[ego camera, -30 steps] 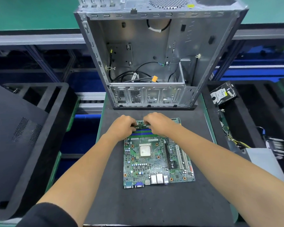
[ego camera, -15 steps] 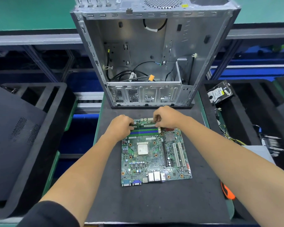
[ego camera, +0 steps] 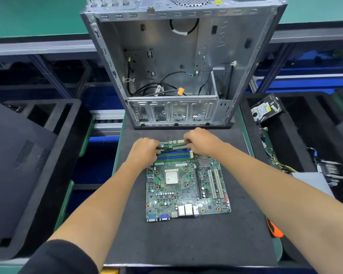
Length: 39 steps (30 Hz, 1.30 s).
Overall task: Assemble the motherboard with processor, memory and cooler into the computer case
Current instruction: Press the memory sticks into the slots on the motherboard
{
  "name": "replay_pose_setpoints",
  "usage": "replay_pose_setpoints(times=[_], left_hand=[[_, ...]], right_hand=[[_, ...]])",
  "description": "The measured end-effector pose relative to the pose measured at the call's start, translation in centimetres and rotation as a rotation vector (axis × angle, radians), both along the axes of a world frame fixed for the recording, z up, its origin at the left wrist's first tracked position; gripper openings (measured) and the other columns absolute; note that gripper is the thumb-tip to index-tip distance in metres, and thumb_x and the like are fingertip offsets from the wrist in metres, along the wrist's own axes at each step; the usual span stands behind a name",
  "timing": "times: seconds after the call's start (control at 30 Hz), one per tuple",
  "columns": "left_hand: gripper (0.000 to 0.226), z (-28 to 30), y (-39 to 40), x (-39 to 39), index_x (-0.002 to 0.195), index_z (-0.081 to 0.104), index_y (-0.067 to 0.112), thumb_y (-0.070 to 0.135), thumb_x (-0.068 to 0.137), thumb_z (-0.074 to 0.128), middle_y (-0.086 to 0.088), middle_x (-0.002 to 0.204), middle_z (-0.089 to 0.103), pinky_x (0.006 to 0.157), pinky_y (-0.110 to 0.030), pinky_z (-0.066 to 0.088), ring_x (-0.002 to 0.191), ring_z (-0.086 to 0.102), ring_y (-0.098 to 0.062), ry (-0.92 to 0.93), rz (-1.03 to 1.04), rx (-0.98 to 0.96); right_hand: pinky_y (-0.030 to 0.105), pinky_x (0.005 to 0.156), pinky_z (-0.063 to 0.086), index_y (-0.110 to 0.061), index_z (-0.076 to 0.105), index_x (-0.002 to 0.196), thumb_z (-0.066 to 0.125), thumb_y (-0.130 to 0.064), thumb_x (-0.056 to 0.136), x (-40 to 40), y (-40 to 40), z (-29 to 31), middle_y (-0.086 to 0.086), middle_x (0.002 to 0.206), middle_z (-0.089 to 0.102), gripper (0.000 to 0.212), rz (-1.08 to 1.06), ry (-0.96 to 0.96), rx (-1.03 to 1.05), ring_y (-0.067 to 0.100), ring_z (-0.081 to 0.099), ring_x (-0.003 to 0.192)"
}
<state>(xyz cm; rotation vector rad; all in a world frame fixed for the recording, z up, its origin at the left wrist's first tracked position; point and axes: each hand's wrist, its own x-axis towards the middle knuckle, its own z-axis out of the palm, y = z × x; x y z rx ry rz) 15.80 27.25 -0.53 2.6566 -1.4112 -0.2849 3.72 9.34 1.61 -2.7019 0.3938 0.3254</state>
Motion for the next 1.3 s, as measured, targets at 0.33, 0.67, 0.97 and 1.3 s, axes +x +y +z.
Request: replay_pose_setpoints(times=[0.33, 0.67, 0.97, 1.3], left_hand=[[0.018, 0.03, -0.09, 0.37, 0.107, 0.069, 0.010, 0.013, 0.091, 0.060, -0.007, 0.099, 0.072, 0.075, -0.033, 0.047, 0.096, 0.062, -0.027, 0.047, 0.003, 0.015], [0.019, 0.12, -0.15, 0.35, 0.108, 0.068, 0.010, 0.013, 0.091, 0.059, -0.007, 0.100, 0.071, 0.076, -0.034, 0.048, 0.097, 0.062, -0.026, 0.045, -0.023, 0.042], [0.016, -0.18, -0.16, 0.33, 0.103, 0.067, 0.005, 0.007, 0.090, 0.058, -0.012, 0.095, 0.069, 0.077, -0.034, 0.047, 0.094, 0.060, -0.028, 0.054, -0.043, 0.037], [0.017, -0.84, 0.12, 0.25, 0.104, 0.068, 0.005, 0.010, 0.090, 0.059, -0.015, 0.092, 0.068, 0.077, -0.034, 0.044, 0.092, 0.059, -0.031, 0.059, -0.012, -0.029]], right_hand=[[0.038, 0.084, 0.050, -0.009, 0.068, 0.096, 0.065, -0.014, 0.092, 0.34, -0.57, 0.23, 0.005, 0.092, 0.062, 0.007, -0.003, 0.004, 0.076, 0.021, 0.055, 0.089], [0.031, 0.076, 0.047, -0.007, 0.071, 0.093, 0.068, -0.015, 0.091, -0.15, -0.60, -0.06, 0.003, 0.087, 0.067, 0.009, -0.016, -0.045, 0.102, 0.019, 0.061, 0.083], [0.029, 0.071, 0.041, -0.002, 0.068, 0.090, 0.067, -0.015, 0.092, -0.34, -0.51, -0.30, 0.003, 0.083, 0.065, 0.013, -0.032, -0.024, 0.118, 0.018, 0.057, 0.077], [0.039, 0.070, 0.048, -0.005, 0.056, 0.090, 0.054, -0.010, 0.098, -0.58, 0.05, -0.44, 0.006, 0.085, 0.059, 0.009, 0.077, 0.010, -0.049, 0.023, 0.054, 0.079]])
